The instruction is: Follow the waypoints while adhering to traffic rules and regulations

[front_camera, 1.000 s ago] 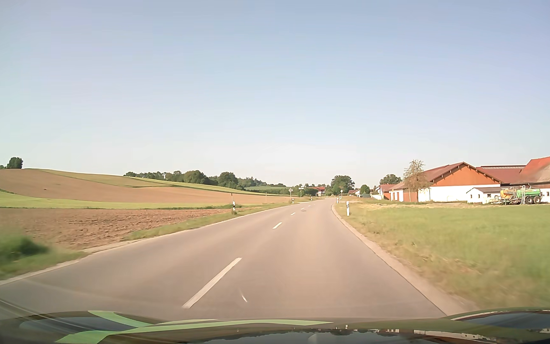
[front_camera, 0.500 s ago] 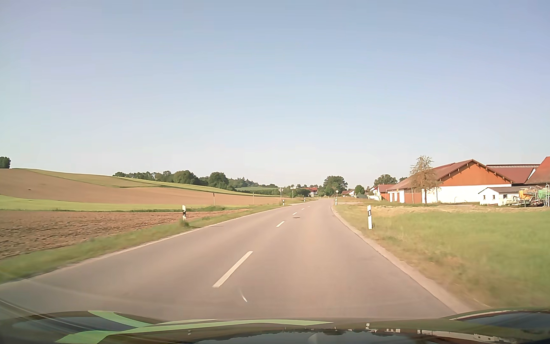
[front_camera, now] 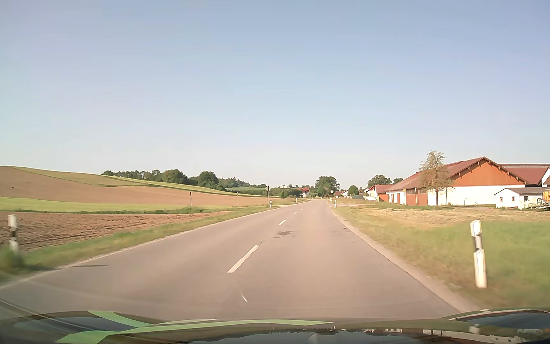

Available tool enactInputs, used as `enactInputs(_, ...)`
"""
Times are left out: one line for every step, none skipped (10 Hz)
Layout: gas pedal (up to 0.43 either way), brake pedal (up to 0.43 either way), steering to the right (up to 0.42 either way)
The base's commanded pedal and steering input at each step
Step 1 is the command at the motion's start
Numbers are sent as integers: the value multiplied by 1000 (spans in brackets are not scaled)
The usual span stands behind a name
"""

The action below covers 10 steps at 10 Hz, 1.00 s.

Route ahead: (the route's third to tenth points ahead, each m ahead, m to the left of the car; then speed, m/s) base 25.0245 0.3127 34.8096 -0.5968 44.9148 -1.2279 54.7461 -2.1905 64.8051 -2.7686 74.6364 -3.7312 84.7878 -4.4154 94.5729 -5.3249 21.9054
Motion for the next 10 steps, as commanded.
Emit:
enactInputs(189, 0, 11)
enactInputs(189, 0, 11)
enactInputs(197, 0, 11)
enactInputs(197, 0, 11)
enactInputs(197, 0, 11)
enactInputs(197, 0, 10)
enactInputs(189, 0, 10)
enactInputs(169, 0, 10)
enactInputs(130, 0, 10)
enactInputs(118, 0, 9)
